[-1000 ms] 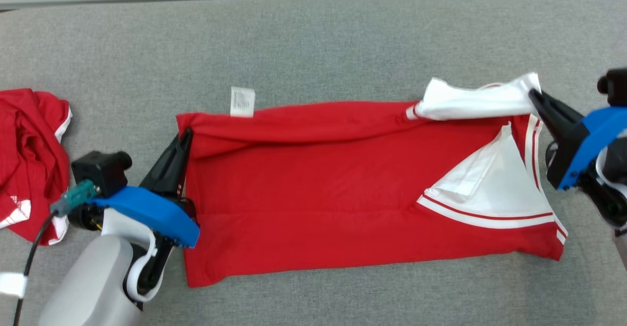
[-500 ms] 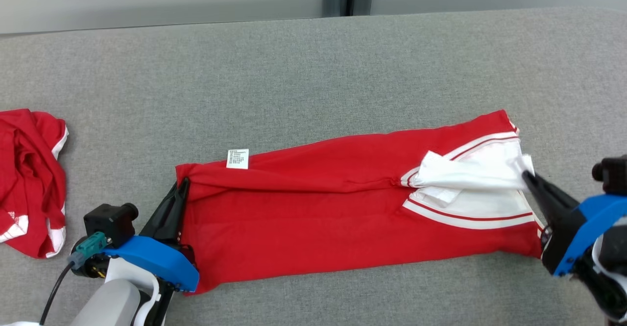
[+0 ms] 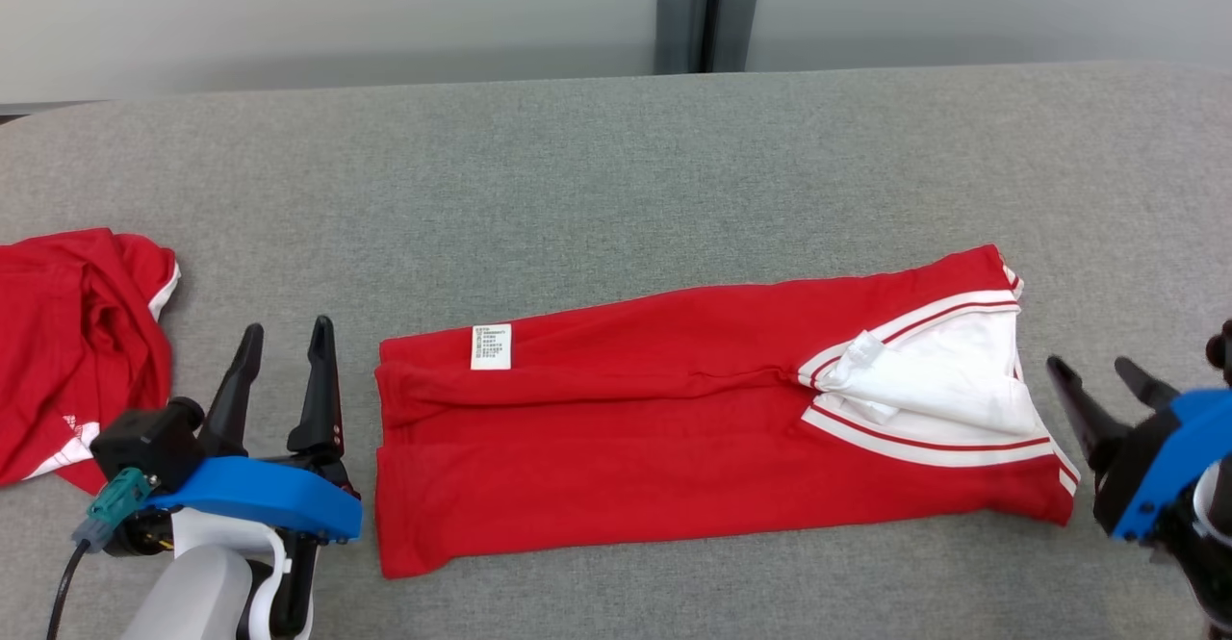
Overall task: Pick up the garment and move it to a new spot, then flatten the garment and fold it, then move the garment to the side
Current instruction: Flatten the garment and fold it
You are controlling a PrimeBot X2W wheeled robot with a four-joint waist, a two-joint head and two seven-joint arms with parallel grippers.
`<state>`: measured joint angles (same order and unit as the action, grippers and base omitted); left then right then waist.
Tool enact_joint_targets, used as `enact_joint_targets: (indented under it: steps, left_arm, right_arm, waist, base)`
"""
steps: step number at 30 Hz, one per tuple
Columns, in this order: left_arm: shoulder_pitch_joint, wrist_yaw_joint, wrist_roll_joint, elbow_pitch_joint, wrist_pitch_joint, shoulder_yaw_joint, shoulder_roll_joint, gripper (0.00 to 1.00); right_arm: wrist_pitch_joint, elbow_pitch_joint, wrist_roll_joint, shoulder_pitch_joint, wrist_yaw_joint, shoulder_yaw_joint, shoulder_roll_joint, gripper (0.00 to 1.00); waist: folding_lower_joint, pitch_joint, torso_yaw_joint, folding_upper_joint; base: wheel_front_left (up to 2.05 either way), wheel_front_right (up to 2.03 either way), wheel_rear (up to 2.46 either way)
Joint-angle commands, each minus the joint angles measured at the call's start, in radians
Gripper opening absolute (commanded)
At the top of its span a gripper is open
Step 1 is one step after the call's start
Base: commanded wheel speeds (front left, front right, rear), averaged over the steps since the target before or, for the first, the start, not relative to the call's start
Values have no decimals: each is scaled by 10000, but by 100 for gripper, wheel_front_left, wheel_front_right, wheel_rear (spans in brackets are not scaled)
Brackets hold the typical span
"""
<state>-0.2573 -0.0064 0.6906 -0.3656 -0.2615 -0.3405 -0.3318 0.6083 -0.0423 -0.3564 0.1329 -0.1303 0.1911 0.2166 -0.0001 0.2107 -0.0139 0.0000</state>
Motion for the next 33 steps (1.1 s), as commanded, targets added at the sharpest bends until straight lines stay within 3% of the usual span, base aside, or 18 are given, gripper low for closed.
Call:
enact_joint_targets:
  steps: [1,14,20,21,22,23,33]
  left_arm:
    - [-39,94,-123,132,-38,126,56,100]
    - [-902,302,-598,134,233,-121,30,100]
    - [-920,292,-556,115,243,-167,41,100]
    - [-901,310,-549,125,238,-168,41,100]
    - [-884,325,-537,135,235,-165,35,100]
    - [-864,333,-522,145,233,-162,26,100]
    - [-434,568,-408,418,197,-19,-125,100]
  right_arm:
    - [135,161,185,456,-8,172,-198,100]
    - [429,3940,2300,2720,-8,1447,-1341,100]
    - [616,5084,2665,2896,-9,1118,-1437,100]
    - [642,5144,2647,2904,-18,997,-1428,47]
    - [565,5117,2601,2919,-20,915,-1385,4]
    - [529,5073,2572,2899,-18,822,-1315,0]
    - [490,3495,2709,2291,-6,1128,-67,0]
  waist:
    - [1,-4,38,0]
    - [1,334,487,0]
    - [1,370,673,0]
    - [1,364,685,0]
    - [1,358,691,0]
    - [1,343,690,0]
    - [1,17,357,0]
  base:
    - [0,0,0]
    - [0,0,0]
    - [0,0,0]
    - [0,0,0]
    - [0,0,0]
    - [0,0,0]
    - [0,0,0]
